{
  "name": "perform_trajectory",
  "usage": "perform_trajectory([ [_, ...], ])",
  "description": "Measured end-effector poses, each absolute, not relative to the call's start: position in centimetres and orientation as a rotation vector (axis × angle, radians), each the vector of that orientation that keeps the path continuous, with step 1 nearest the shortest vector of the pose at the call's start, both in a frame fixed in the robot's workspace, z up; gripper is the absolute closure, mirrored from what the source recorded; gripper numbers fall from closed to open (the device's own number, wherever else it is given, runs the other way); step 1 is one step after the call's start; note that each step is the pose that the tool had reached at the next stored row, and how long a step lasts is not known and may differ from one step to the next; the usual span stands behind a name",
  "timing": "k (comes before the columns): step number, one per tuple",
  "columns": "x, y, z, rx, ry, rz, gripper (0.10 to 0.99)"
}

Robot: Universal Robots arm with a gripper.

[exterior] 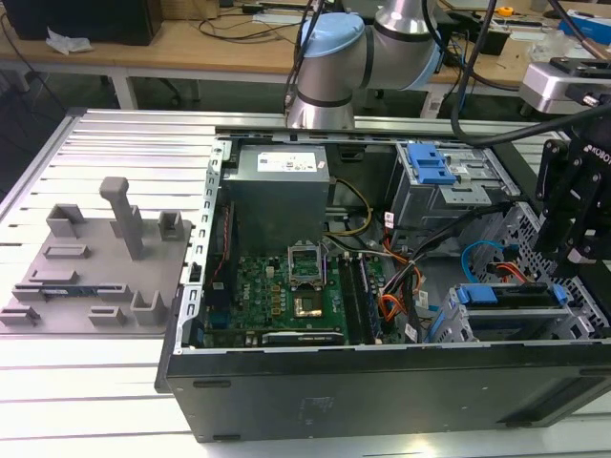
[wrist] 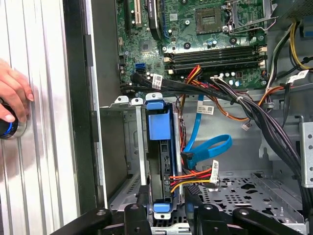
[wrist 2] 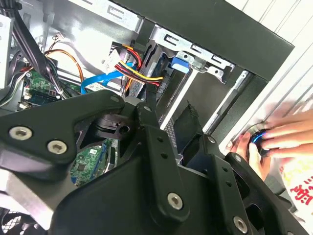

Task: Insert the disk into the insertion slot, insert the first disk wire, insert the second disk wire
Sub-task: 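Insert the second disk wire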

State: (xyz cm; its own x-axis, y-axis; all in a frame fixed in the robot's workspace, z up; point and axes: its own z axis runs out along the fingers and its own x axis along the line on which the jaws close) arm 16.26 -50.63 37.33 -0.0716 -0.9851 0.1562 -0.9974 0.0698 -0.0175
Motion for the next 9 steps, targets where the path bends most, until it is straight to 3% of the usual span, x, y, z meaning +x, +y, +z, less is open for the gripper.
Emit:
perform_trajectory([
  [6, 16.3, -50.5, 37.3, 2.067, -2.22, 0.182, 0.663],
  [9, 16.3, -48.6, 37.3, 2.056, -2.207, 0.207, 0.663],
])
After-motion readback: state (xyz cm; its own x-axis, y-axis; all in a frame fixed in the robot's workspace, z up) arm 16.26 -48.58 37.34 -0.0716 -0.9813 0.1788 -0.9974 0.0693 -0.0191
